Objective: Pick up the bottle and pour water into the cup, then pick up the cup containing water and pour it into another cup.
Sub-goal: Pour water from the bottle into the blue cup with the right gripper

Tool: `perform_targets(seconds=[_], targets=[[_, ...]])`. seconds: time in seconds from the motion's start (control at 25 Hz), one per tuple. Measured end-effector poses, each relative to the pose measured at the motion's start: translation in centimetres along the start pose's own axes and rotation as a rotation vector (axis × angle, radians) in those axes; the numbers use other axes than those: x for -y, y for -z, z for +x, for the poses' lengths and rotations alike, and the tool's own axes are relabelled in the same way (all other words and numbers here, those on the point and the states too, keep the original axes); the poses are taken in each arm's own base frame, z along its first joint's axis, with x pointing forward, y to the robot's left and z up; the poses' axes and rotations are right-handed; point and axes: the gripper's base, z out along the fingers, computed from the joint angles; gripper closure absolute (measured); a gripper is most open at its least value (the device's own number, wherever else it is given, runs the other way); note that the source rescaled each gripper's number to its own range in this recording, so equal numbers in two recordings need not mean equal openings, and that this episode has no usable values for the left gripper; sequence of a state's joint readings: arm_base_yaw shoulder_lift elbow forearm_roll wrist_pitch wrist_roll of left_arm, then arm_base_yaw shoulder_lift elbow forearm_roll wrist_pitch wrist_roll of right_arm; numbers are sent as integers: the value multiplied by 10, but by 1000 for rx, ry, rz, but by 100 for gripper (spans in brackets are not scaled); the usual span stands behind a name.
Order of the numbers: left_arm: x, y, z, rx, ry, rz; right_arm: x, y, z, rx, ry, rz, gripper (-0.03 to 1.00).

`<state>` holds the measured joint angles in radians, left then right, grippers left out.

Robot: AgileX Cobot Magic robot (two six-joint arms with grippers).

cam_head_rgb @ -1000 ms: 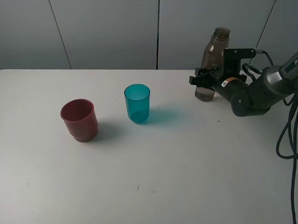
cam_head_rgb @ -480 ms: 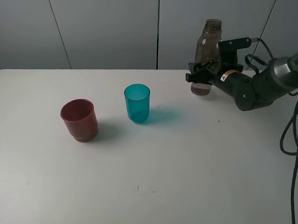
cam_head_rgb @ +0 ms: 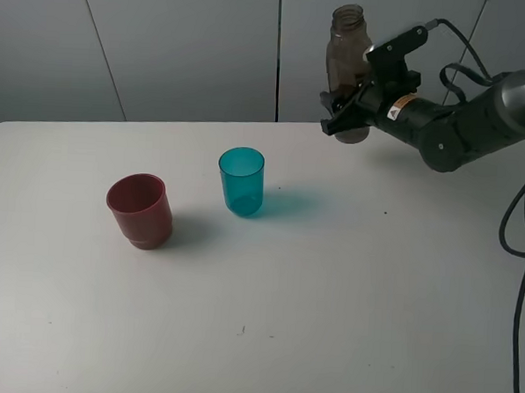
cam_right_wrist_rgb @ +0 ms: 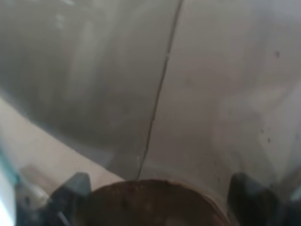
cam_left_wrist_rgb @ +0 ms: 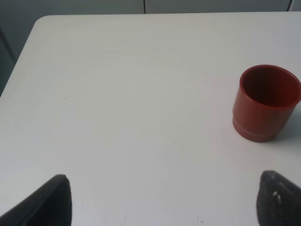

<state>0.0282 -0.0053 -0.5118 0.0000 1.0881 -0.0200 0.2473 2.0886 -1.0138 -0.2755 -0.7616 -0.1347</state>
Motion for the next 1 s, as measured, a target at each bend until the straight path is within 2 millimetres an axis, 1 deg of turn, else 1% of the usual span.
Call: perform_targets(seconds=[0.12,0.24,0.36,0.64,0.8,1.0], targets=[[0,0,0,0,0,0,0,-5,-5,-6,74,-20,96],[0,0,0,0,0,0,-5,-8,-11,5,144,-35,96],[0,0,0,0,-2,0,-8,-14,-17,23,177,-43,96],[0,0,0,0,-4,0,-9,-31,-7,18,221,-51,96],[0,0,0,0,-4,0,-10,-34,-6,21,317,-53,96],[0,0,0,0,-2,0,-12,-35,-6,18,477,-59,96]])
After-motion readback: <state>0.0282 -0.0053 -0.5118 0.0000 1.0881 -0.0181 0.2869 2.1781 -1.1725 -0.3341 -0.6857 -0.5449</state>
